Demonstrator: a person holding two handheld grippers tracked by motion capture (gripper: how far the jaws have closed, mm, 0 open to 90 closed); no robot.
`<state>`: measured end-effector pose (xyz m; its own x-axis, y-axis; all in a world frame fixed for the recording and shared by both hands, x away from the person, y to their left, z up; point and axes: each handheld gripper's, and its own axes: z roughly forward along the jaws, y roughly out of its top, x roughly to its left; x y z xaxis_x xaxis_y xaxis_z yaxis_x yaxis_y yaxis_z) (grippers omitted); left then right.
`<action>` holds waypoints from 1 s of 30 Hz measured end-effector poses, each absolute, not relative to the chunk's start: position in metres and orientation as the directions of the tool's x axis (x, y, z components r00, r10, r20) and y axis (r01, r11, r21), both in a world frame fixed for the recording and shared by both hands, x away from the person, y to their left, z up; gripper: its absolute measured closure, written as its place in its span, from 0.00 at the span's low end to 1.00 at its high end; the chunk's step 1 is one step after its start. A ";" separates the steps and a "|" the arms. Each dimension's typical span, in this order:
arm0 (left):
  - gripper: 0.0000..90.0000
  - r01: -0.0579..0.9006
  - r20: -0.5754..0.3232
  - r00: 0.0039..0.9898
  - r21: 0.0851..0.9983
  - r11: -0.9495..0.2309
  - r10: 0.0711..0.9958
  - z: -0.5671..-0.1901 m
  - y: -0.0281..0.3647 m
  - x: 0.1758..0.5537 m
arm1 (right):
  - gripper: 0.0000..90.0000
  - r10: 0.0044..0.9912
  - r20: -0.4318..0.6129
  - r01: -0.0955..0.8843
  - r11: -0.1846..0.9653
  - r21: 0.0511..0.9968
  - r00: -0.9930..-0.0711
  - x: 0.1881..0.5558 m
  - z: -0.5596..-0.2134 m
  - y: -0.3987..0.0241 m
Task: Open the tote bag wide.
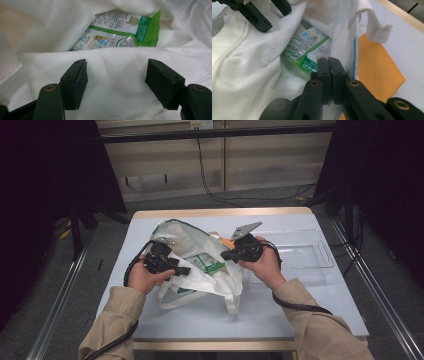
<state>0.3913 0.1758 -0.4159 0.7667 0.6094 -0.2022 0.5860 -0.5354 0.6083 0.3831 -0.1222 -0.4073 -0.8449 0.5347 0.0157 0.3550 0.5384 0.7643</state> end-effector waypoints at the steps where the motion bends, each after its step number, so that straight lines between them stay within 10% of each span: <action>1: 0.38 0.586 -0.204 0.767 0.608 -0.535 0.608 -0.417 0.176 0.391 | 0.98 0.537 0.012 0.353 0.536 0.767 -0.843 0.383 -0.406 -0.123; 30: 0.48 0.574 -0.195 0.788 0.577 -0.581 0.584 -0.435 0.179 0.389 | 0.74 0.588 0.006 0.374 0.506 0.778 -0.809 0.384 -0.391 -0.144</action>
